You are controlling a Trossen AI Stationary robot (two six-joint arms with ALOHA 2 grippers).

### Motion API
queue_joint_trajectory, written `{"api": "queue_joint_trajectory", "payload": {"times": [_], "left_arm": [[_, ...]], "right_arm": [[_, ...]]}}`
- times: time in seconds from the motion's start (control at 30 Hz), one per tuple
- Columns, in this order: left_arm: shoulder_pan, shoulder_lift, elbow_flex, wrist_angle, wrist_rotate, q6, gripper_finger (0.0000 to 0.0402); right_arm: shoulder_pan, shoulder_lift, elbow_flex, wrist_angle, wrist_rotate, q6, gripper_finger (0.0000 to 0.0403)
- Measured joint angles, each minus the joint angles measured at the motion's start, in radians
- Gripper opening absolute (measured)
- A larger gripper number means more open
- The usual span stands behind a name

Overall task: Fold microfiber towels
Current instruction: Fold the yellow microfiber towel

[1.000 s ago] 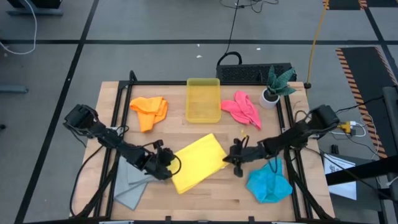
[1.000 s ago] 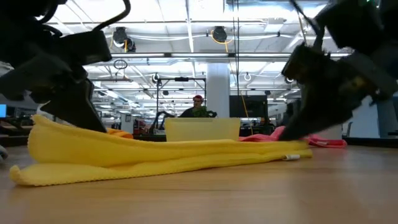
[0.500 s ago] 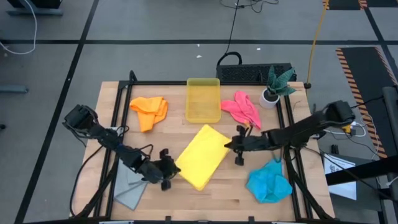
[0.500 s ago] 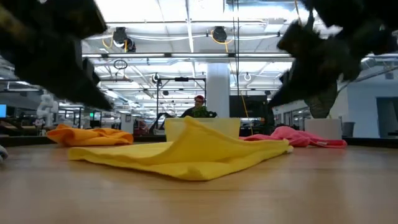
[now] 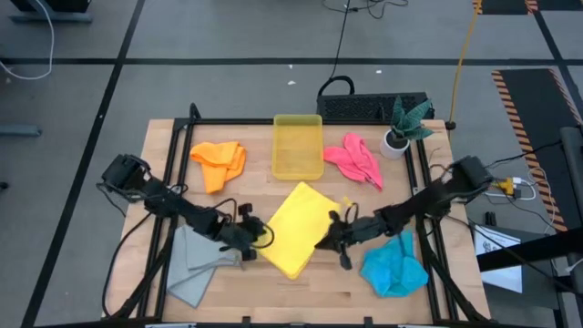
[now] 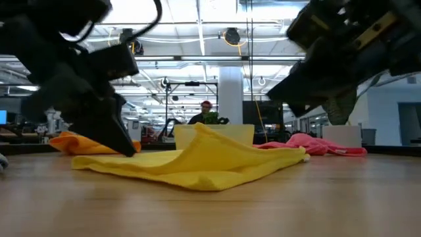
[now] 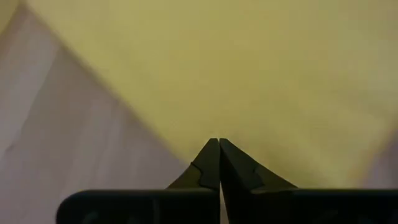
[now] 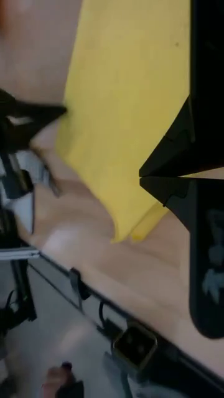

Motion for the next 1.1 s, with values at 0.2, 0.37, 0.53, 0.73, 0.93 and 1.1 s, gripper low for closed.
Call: {"api": "queue_joint_trajectory", "payload": {"times": [0.2,0.37,0.53,0.73,0.93,1.1], "left_arm": [[0.023,0.0,0.001,-0.048,0.064,-0.058,0.0017],[-0.073,-0.002,0.002,-0.047,0.101,-0.194,0.0003],[-0.218,0.01,0.001,0.112,0.009,-0.282,0.0013],[-0.279,0.018,0.014,0.323,-0.152,-0.134,0.0003],[-0.15,0.03,0.029,0.34,-0.14,-0.033,0.0005],[-0.005,0.089,0.037,0.355,-0.052,0.038,0.0009]], "right_arm": [[-0.022,0.168,0.181,-0.209,-0.039,0.016,0.0],[-0.026,0.132,0.218,-0.496,-0.047,0.034,0.0],[-0.026,0.001,0.185,-0.704,0.004,0.018,0.0],[-0.011,-0.156,0.146,-0.587,0.1,-0.033,0.0],[0.033,-0.129,0.084,-0.381,0.002,-0.059,0.0],[0.061,-0.049,0.04,-0.337,0.002,-0.002,0.0]]}}
